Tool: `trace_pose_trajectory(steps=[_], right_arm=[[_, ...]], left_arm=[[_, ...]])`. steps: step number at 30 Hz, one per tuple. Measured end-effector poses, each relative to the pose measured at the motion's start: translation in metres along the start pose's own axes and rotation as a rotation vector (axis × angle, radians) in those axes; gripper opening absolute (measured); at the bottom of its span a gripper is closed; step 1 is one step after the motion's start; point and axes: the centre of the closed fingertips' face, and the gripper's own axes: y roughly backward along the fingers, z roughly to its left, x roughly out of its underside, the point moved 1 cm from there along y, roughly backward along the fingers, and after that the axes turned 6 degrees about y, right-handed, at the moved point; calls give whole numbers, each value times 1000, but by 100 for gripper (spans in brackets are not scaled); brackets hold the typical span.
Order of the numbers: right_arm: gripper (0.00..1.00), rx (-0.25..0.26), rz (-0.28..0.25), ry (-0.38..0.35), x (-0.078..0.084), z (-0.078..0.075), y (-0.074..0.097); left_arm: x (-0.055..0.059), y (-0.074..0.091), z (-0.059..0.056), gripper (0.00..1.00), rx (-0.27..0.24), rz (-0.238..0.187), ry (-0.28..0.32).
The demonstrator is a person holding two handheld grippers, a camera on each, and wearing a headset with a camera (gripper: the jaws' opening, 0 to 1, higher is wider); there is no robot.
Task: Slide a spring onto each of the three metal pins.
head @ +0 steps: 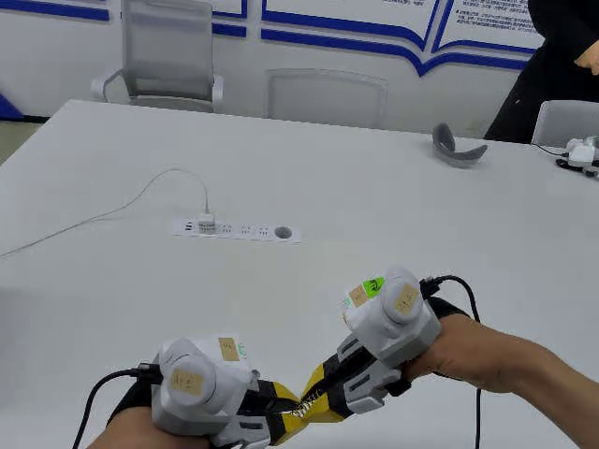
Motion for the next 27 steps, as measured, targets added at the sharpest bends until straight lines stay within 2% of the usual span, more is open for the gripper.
trace_pose_trajectory(steps=[8, 15, 27], right_arm=[[12, 16, 7, 3, 2, -3, 0], [12, 47, 5, -26, 8, -9, 5], [12, 64, 27, -72, 27, -10, 8]], left_arm=[[3, -1, 2, 11, -11, -6, 16], [11, 4, 4, 17, -29, -1, 40], [22, 17, 14, 23, -93, -7, 92]])
